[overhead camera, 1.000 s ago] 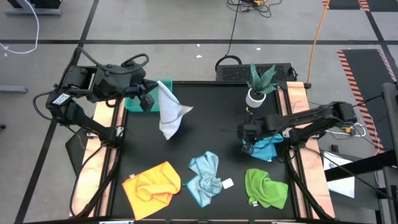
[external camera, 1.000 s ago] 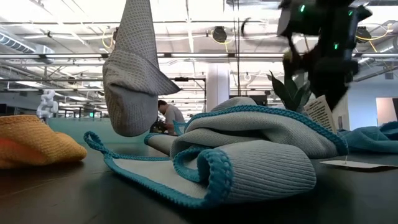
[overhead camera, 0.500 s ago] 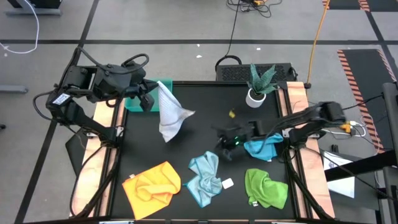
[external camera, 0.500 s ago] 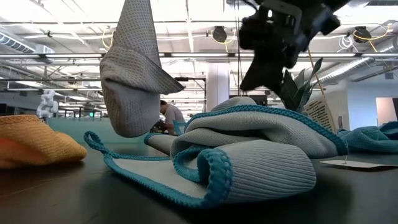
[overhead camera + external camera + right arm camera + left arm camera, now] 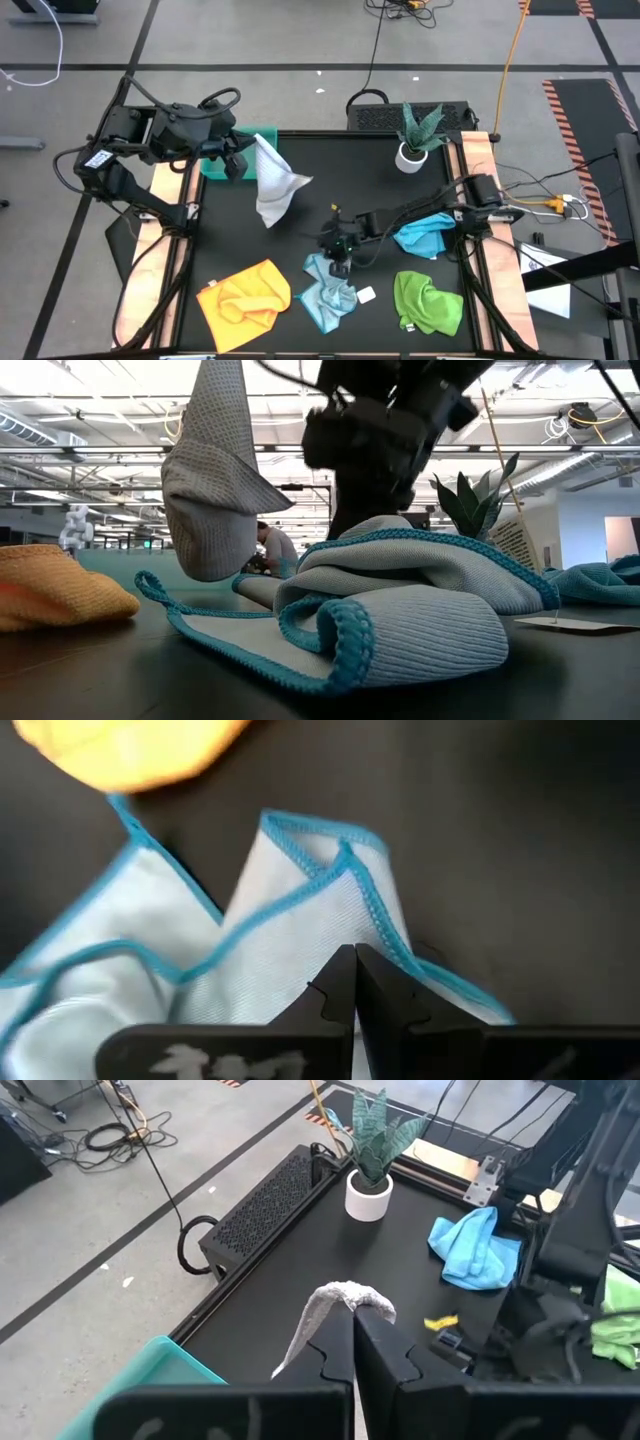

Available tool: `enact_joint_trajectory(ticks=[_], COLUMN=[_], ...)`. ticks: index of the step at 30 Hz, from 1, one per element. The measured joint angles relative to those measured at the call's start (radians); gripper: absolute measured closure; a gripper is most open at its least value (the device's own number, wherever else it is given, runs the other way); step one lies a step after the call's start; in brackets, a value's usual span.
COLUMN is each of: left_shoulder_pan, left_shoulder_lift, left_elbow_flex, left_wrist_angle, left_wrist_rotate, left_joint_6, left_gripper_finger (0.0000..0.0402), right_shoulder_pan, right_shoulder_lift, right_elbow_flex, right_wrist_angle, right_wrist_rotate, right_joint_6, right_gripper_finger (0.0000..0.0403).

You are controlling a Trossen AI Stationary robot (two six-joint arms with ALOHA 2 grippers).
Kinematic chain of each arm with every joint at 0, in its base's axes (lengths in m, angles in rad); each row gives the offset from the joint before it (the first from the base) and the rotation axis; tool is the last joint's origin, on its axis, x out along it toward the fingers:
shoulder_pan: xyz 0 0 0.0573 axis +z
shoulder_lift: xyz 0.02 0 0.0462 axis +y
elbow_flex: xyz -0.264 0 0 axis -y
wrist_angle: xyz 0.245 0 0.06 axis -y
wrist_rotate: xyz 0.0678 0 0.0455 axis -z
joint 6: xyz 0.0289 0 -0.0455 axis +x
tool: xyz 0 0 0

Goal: Fold microfiber towels
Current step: Fold the gray microfiber towel

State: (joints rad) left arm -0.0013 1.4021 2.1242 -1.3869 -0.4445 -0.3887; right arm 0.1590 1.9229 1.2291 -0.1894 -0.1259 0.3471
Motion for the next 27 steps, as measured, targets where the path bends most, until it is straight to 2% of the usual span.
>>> enact_joint_trajectory(ticks=[3, 9, 17, 20, 24, 27], left_shoulder_pan=[0.000, 0.000, 0.000, 0.000, 0.000, 0.000], left_shoulder_lift=[0.000, 0.000, 0.000, 0.000, 0.000, 0.000], left_elbow_flex=[0.000, 0.000, 0.000, 0.000, 0.000, 0.000], left_wrist_angle=[0.000, 0.000, 0.000, 0.000, 0.000, 0.000], left_wrist_rotate=[0.001, 0.010, 0.038, 0.044, 0.052, 0.060], left_joint_6=[0.010, 0.011, 0.017, 0.020, 0.020, 0.020], left_gripper_finger=[0.0401, 0.0402, 0.0401, 0.0402, 0.0402, 0.0402], right_shoulder_pan=[0.007, 0.074, 0.218, 0.246, 0.199, 0.147], right_shoulder_lift=[0.052, 0.068, 0.025, -0.015, -0.124, -0.213], right_elbow_flex=[0.002, 0.006, 0.005, 0.000, -0.001, 0.001], right_wrist_angle=[0.003, -0.009, -0.182, -0.242, -0.276, -0.286], right_wrist_rotate=[0.005, -0.002, -0.024, 0.080, 0.260, 0.297], right_joint_6=[0.018, 0.093, 0.193, 0.176, 0.126, 0.024], right_gripper_finger=[0.0403, 0.0403, 0.0403, 0.0403, 0.0403, 0.0403])
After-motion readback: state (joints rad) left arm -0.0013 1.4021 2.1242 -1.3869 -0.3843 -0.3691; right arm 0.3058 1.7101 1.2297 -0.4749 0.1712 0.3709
